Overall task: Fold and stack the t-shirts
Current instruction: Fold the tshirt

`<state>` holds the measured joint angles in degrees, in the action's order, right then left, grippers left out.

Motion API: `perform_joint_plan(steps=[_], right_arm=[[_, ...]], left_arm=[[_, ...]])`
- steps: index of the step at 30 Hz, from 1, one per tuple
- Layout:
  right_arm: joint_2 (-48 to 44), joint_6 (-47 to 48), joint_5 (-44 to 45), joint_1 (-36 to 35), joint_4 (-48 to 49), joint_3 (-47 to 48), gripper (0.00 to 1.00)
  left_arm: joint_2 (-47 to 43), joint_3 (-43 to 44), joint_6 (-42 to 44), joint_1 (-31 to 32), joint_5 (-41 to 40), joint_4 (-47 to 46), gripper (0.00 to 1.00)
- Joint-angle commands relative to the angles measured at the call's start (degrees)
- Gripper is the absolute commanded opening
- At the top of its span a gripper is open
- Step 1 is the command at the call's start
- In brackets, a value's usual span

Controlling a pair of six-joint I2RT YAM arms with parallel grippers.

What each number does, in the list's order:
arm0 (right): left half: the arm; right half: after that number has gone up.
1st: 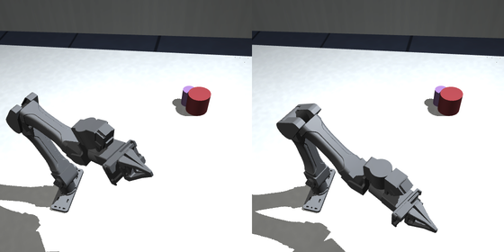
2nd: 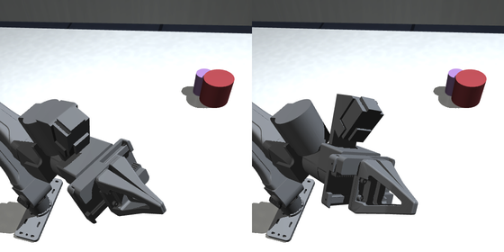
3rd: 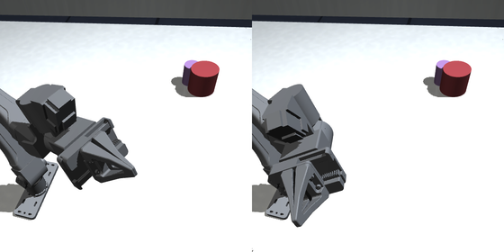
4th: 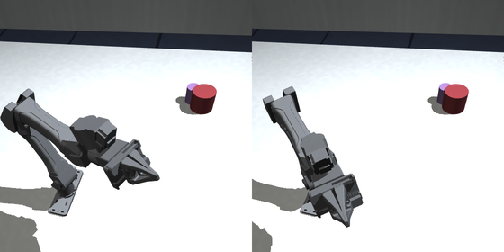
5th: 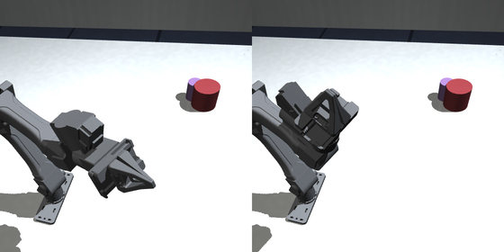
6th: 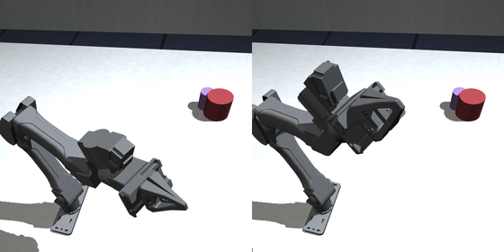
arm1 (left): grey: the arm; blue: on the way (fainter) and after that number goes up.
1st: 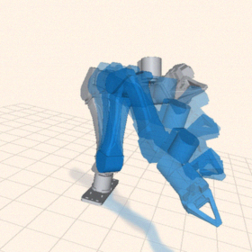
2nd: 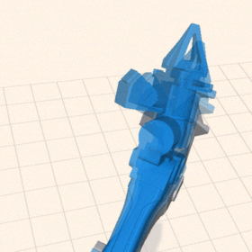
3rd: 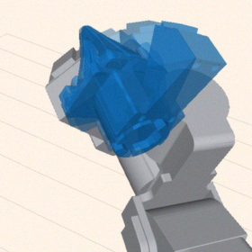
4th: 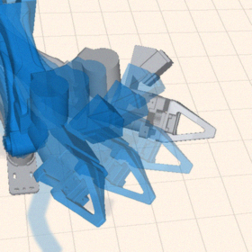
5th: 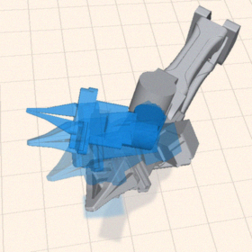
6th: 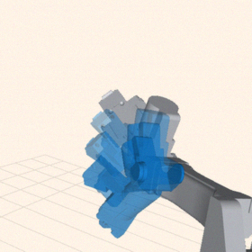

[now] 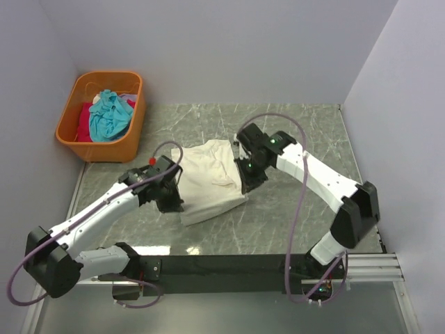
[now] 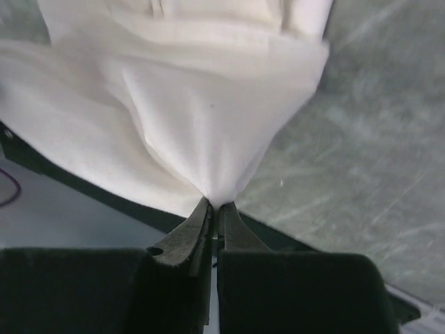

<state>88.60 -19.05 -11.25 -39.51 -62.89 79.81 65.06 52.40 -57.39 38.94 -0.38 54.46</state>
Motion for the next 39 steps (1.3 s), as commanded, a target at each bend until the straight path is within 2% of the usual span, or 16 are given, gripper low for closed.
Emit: perform_joint_plan(steps=[1, 10, 17, 29, 39], right_arm=[[5.52, 3.49, -0.17, 2.76, 0.14, 7.36, 0.0], [22.75, 6.74, -2.55, 7.6, -0.39, 31.16, 0.0], [30.83, 6.39, -4.57, 10.32, 1.09, 40.24, 0.0], [36.73, 6.57, -6.07, 12.96, 12.35, 38.41, 0.0], [32.96, 6.13, -4.84, 13.23, 30.26, 27.25, 0.0]], left_arm=[[2.52, 3.14, 7.72, -7.27, -3.13, -4.25, 0.01], [13.42, 10.26, 14.49, -17.13, -4.89, -13.23, 0.01], [22.81, 17.9, 17.66, -20.39, -6.04, -15.69, 0.01], [32.15, 19.32, 16.7, -22.5, -8.76, -22.9, 0.01], [30.13, 15.1, 15.46, -23.12, -11.75, -30.45, 0.01]])
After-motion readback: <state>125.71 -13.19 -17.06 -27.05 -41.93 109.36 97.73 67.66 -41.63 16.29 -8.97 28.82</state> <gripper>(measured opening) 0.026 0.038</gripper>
